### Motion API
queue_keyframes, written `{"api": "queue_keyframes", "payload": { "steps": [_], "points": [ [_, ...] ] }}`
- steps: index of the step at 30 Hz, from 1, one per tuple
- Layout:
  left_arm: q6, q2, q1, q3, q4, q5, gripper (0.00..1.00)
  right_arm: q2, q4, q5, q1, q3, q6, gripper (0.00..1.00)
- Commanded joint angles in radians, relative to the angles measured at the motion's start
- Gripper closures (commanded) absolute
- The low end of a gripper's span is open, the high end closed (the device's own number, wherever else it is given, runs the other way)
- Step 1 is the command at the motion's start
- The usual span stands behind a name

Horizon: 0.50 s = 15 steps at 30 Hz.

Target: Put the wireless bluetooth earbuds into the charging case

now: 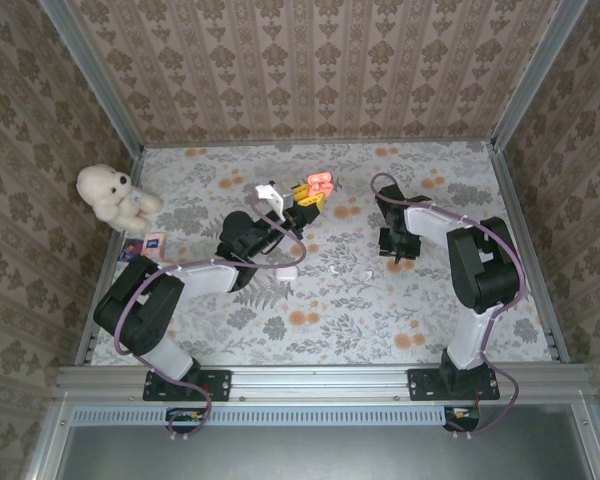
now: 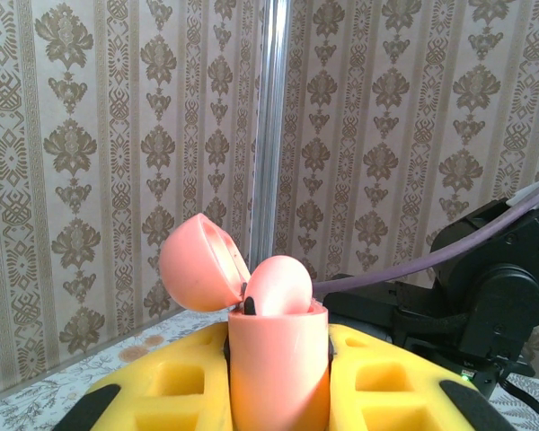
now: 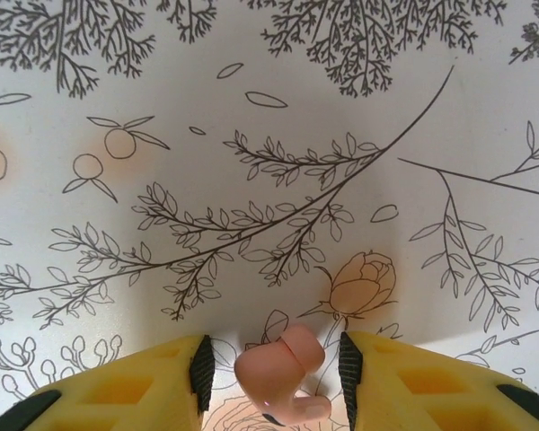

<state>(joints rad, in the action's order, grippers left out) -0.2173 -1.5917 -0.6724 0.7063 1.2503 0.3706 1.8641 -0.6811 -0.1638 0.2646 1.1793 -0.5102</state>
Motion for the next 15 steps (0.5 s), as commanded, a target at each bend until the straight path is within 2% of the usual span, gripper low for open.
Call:
{"api": "queue_keyframes", "payload": {
  "steps": [1,7,15],
  "points": [
    [-0.023,0.022,0.008,-0.002,0.044,0.018,1.00,0.037,-0.026,-0.014,0.004,0.025,0.019,0.56],
    [-0.024,0.023,0.009,-0.002,0.044,0.019,1.00,0.046,-0.027,-0.016,0.003,0.028,0.025,0.60],
    [-0.025,0.022,0.008,-0.001,0.043,0.021,1.00,0.007,-0.012,-0.011,0.003,0.004,0.021,0.71]
  ]
}}
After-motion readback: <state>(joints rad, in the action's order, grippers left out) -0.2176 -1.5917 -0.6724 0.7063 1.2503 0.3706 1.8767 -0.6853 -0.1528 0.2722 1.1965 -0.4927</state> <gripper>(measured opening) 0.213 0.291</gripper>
